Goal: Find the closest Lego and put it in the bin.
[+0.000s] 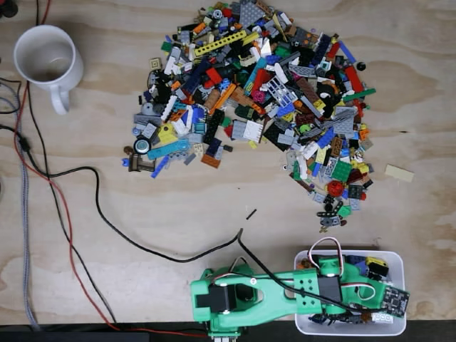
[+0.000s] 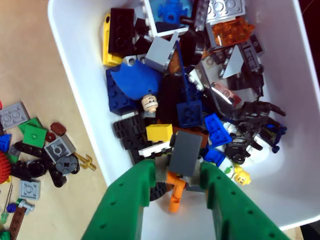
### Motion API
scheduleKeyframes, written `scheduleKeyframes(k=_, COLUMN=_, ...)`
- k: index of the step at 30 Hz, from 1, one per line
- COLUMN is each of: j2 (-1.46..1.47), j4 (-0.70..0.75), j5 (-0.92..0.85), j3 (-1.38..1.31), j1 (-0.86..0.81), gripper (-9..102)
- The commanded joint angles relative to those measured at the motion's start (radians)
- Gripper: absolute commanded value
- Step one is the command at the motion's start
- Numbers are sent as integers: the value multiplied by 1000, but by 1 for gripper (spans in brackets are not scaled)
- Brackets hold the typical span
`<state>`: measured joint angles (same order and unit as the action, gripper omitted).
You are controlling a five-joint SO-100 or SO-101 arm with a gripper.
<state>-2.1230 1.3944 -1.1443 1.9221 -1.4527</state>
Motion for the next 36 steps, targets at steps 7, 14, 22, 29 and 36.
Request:
scheduleKeyframes(k=7, j2=-75, j4=-61, j5=-8, j3=-103, j1=52, gripper=21)
scheduleKeyframes(k=14, j2=-169, j4=-121, j5=-141, j3=-41, j1=618, gripper=12)
scheduleKeyframes(k=22, j2=-603, j4=-273, j5=-225, j3=387, j1=1088, gripper=14)
scheduleKeyframes(k=29, j2=-620, j4=-256, j5=-160, j3=457, j1=1282, gripper=15)
scheduleKeyframes(k=36, j2=-606, j4=-267, j5=-135, j3=497, j1=1344, gripper=16)
